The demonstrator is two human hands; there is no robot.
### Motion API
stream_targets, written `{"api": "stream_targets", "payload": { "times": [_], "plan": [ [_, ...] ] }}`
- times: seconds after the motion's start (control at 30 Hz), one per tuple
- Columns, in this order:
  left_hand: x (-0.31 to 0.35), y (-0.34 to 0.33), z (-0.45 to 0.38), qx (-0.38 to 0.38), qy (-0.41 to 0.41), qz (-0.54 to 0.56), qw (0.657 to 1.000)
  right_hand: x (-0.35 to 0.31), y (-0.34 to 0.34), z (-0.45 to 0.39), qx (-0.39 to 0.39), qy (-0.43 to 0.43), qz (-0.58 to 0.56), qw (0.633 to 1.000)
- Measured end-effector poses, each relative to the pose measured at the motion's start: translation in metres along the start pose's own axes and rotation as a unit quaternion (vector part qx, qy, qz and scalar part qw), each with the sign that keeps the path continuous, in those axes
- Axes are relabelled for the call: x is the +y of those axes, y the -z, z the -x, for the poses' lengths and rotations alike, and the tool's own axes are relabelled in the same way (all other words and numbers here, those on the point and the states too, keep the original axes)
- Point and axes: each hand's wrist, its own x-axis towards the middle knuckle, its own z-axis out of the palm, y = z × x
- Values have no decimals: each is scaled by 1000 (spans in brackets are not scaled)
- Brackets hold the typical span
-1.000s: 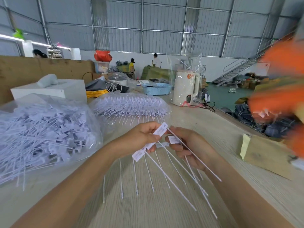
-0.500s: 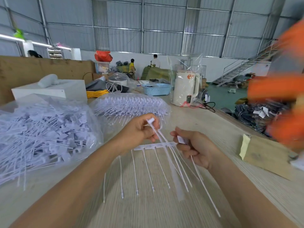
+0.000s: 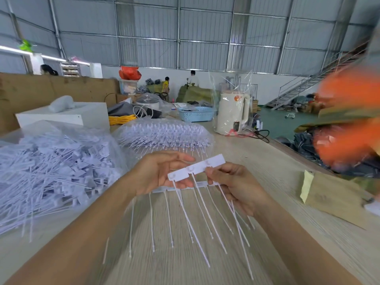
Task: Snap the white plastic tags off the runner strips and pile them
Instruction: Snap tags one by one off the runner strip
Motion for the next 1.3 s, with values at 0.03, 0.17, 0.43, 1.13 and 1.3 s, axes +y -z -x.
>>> {"api": "stream_targets", "payload": {
  "times": [0.03, 0.17, 0.43, 1.13, 1.3],
  "plan": [
    [1, -3, 0, 4, -3, -76, 997, 0, -1, 0, 4, 1, 2, 1000],
    [3, -26, -3, 54, -94, -396, 912, -2, -1, 2, -6, -9, 3, 1000],
    [3, -64, 0, 70, -145, -802, 576, 1, -7, 1, 41, 31, 31, 998],
    [-4, -20, -1, 17, -96, -438, 893, 3, 50, -14, 202, -15, -23, 979],
    [-14, -28, -11, 45, -162, -510, 844, 10, 24, -21, 119, -18, -70, 990]
  ]
}}
